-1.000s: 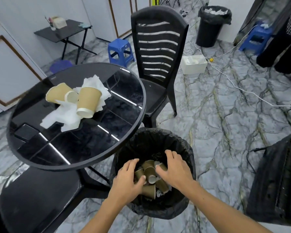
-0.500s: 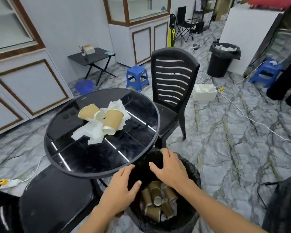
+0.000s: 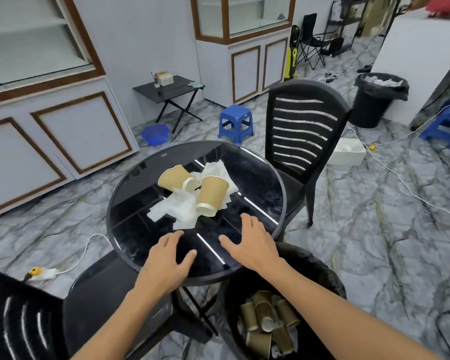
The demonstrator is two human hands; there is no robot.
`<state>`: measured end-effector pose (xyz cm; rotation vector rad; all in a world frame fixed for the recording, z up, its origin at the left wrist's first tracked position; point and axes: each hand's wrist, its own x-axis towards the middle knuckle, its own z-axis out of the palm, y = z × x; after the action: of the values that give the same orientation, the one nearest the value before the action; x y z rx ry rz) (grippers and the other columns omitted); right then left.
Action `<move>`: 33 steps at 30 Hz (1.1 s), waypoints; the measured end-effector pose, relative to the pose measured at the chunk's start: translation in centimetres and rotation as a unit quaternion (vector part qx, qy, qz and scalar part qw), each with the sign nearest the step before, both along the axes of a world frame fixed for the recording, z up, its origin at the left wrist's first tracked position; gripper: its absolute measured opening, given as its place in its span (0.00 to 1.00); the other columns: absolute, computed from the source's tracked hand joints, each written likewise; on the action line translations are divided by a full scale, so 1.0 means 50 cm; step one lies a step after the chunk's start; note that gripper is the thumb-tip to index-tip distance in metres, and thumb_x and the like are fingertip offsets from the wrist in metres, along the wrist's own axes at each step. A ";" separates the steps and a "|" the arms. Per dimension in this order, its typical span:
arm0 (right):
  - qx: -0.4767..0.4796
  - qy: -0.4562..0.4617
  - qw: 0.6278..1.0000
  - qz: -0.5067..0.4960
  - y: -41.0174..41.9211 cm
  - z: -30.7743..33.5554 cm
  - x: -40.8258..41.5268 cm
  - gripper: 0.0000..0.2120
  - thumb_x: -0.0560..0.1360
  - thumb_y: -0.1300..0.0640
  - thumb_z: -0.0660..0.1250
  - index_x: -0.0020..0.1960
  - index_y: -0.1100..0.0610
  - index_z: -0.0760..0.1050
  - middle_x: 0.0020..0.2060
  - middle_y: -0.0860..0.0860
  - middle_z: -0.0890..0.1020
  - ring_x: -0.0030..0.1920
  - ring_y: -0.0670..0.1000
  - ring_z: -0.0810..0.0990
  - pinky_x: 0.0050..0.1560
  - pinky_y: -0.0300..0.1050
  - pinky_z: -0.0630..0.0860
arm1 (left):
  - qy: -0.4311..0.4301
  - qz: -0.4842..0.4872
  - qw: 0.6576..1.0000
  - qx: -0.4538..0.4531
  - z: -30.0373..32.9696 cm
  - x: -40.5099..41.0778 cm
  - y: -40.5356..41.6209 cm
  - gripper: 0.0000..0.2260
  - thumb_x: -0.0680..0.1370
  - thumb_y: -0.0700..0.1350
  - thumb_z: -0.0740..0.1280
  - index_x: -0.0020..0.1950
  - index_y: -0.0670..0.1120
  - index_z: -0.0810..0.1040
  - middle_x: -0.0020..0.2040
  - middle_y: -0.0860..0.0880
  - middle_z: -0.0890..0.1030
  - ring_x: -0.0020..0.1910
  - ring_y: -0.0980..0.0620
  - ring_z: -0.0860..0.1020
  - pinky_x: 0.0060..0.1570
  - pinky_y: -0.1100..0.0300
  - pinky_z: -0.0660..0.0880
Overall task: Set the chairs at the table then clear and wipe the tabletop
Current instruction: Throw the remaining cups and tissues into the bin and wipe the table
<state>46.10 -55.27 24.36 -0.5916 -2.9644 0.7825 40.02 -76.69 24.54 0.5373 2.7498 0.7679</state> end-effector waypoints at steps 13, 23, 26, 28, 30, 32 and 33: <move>0.007 0.025 0.998 -0.050 -0.027 -0.003 -0.198 0.41 0.72 0.30 0.62 0.70 0.60 0.61 0.60 0.54 0.73 0.58 0.56 0.73 0.54 0.54 0.75 | 0.041 0.015 0.999 0.006 0.008 -0.225 0.043 0.29 0.77 0.61 0.64 0.75 0.52 0.65 0.77 0.50 0.64 0.72 0.41 0.67 0.61 0.44 0.72; -0.010 0.029 0.993 -0.110 -0.011 -0.033 -0.293 0.47 0.71 0.32 0.65 0.75 0.60 0.52 0.66 0.54 0.69 0.63 0.57 0.71 0.52 0.53 0.75 | 0.055 0.022 0.997 -0.047 -0.012 -0.369 0.131 0.30 0.77 0.62 0.63 0.76 0.53 0.62 0.81 0.51 0.55 0.76 0.35 0.57 0.62 0.35 0.72; -0.006 0.030 0.993 -0.114 -0.010 -0.044 -0.309 0.48 0.70 0.32 0.65 0.76 0.60 0.50 0.66 0.54 0.70 0.62 0.57 0.71 0.49 0.52 0.74 | 0.040 0.024 0.997 -0.066 -0.024 -0.411 0.151 0.30 0.78 0.63 0.61 0.77 0.55 0.60 0.82 0.50 0.51 0.77 0.31 0.52 0.64 0.34 0.69; -0.002 0.022 0.994 -0.106 -0.013 -0.050 -0.321 0.50 0.71 0.31 0.63 0.77 0.61 0.48 0.68 0.55 0.68 0.63 0.57 0.70 0.51 0.52 0.74 | 0.039 0.023 0.996 -0.072 -0.033 -0.433 0.162 0.30 0.77 0.64 0.61 0.77 0.55 0.60 0.82 0.49 0.50 0.76 0.28 0.50 0.64 0.33 0.68; -0.009 0.021 0.994 -0.103 -0.016 -0.055 -0.331 0.52 0.71 0.30 0.63 0.78 0.61 0.45 0.69 0.55 0.67 0.65 0.58 0.69 0.55 0.54 0.74 | 0.036 0.027 0.996 -0.074 -0.041 -0.450 0.174 0.30 0.77 0.64 0.61 0.76 0.57 0.59 0.82 0.49 0.49 0.76 0.27 0.50 0.63 0.32 0.68; -0.013 0.023 0.994 -0.109 -0.018 -0.058 -0.340 0.53 0.70 0.29 0.63 0.78 0.60 0.45 0.70 0.55 0.67 0.67 0.58 0.68 0.59 0.56 0.72 | 0.027 0.035 0.997 -0.069 -0.048 -0.460 0.183 0.29 0.77 0.63 0.62 0.77 0.59 0.59 0.82 0.50 0.48 0.76 0.27 0.49 0.61 0.33 0.69; -0.012 0.021 0.993 -0.111 -0.018 -0.059 -0.344 0.53 0.69 0.29 0.63 0.78 0.60 0.44 0.70 0.56 0.67 0.68 0.59 0.68 0.61 0.56 0.71 | 0.026 0.037 0.997 -0.066 -0.051 -0.463 0.187 0.29 0.77 0.62 0.62 0.77 0.60 0.59 0.82 0.50 0.48 0.76 0.28 0.48 0.61 0.33 0.69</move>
<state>28.89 -56.18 21.38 -0.8759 -2.7892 0.7994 16.88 -67.36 22.00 0.4368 2.8581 0.5909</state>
